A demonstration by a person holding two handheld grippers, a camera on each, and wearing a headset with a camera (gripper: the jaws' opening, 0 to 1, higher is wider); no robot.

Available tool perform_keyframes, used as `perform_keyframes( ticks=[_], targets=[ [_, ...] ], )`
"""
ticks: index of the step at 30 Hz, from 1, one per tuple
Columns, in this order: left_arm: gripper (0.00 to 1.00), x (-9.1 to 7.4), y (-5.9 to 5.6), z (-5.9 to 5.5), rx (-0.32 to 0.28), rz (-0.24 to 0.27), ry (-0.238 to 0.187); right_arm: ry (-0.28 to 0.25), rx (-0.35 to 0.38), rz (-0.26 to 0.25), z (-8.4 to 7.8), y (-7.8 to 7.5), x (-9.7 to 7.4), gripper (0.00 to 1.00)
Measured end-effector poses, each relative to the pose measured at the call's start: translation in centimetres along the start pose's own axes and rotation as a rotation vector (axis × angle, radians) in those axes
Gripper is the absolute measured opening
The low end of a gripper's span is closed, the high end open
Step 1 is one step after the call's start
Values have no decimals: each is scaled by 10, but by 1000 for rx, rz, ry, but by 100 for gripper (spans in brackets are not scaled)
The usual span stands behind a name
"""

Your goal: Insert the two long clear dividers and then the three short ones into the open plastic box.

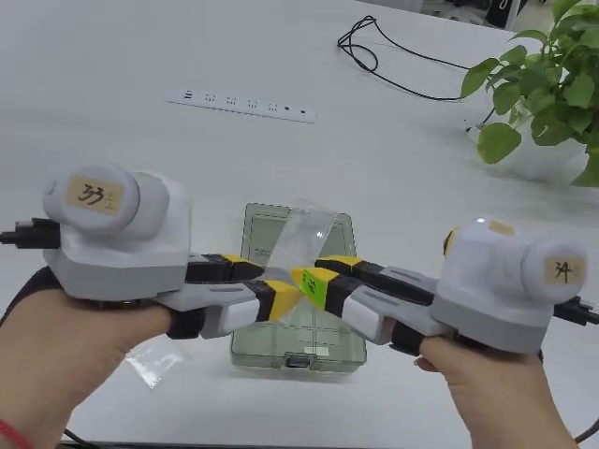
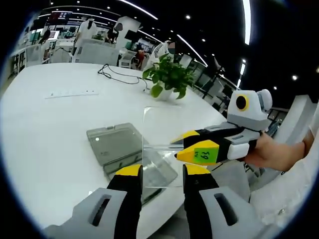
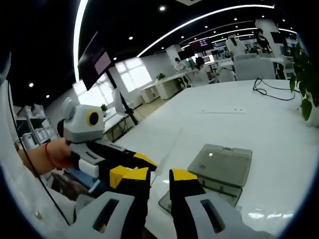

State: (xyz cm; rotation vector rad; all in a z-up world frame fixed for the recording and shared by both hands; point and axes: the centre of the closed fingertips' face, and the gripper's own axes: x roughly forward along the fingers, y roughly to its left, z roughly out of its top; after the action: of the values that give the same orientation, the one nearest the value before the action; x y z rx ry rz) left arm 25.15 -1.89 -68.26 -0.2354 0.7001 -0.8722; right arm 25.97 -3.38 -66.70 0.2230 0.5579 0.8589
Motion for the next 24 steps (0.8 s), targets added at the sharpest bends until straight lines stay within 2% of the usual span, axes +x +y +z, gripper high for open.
perform_keyframes(
  ticks=[2,3,4,10,15,19,24],
  targets=[
    [30,0,0,1,-1,-1,-2,1,13,-1,0,0,1,13],
    [30,0,0,1,0,-1,-3,1,20,2,-1,1,1,8],
    [30,1,0,1,9,4,-3,-5,54,1,0,4,2,8],
    [30,3,1,1,2,14,-17,-10,81,-28,1,1,2,7],
    [27,3,2,-1,11,18,-5,-6,80,-31,1,1,2,6],
    [30,2,0,0,4,8,-10,-4,68,-36,1,0,2,6],
    [32,1,-3,-1,23,-4,-6,10,48,-38,-1,1,2,6]
  ],
)
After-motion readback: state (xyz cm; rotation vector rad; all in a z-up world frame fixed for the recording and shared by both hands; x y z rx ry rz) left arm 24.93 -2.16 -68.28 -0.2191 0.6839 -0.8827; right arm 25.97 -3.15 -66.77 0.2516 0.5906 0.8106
